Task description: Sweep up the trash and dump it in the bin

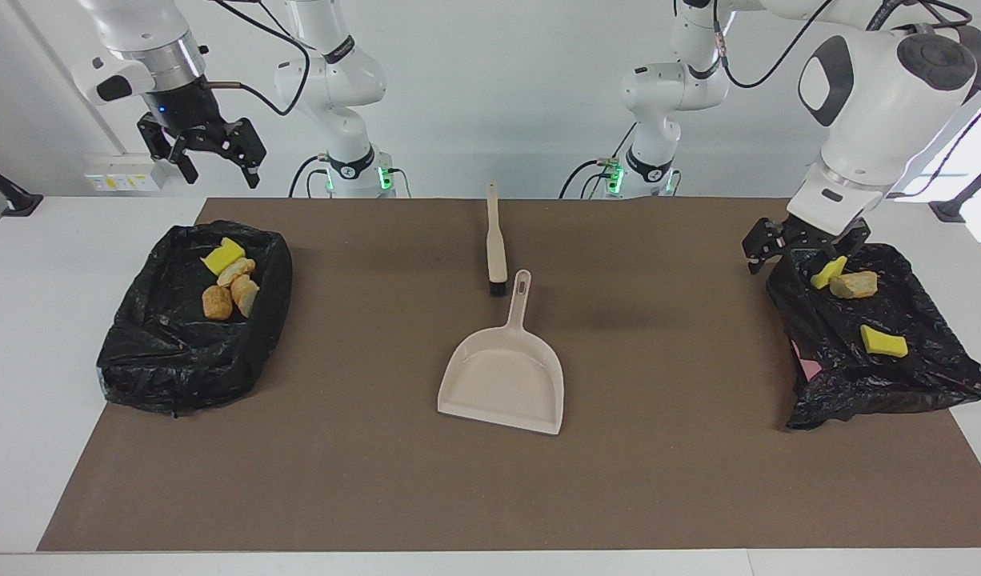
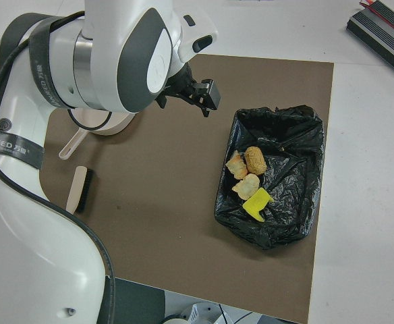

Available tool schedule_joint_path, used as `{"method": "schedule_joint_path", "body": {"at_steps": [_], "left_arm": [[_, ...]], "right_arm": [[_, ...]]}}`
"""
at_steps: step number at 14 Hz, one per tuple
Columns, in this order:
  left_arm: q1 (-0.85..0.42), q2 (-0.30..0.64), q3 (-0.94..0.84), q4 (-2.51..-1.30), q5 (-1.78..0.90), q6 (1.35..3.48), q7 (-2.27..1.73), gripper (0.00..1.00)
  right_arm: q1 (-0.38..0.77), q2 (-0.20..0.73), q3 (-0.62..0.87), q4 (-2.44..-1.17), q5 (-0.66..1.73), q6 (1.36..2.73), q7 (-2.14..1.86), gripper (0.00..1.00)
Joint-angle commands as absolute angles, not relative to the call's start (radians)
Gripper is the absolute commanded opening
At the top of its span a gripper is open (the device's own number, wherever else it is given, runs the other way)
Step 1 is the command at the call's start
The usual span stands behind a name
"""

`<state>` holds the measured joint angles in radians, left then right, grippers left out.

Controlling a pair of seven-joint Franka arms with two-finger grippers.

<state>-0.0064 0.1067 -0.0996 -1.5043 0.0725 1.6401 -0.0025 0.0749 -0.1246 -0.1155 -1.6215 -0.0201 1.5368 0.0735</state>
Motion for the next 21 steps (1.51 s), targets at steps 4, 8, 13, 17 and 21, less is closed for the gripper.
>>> {"method": "schedule_joint_path", "body": {"at_steps": [4, 8, 13, 17, 21], "left_arm": [[-0.031, -0.062, -0.063, -1.658, 0.040, 1.600, 0.011, 1.00], [-0.022, -0.097, -0.058, -1.704, 0.041, 1.605, 0.037, 1.00], [-0.020, -0.092, -0.058, -1.689, 0.020, 1.595, 0.025, 1.00], [0.020, -0.031, -0.058, -1.585, -0.068, 1.548, 0.035, 1.00], [0.028, -0.026, -0.057, -1.578, -0.061, 1.546, 0.035, 1.00]], "right_arm": [[0.071, -0.144, -0.114, -1.638, -0.014, 1.537, 0.055, 1.00], [0.071, -0.144, -0.114, -1.638, -0.014, 1.537, 0.055, 1.00], [0.071, -0.143, -0.114, -1.638, -0.014, 1.537, 0.055, 1.00], [0.071, -0.144, -0.114, -1.638, -0.014, 1.537, 0.055, 1.00], [0.071, -0.144, -0.114, -1.638, -0.014, 1.537, 0.055, 1.00]]}}
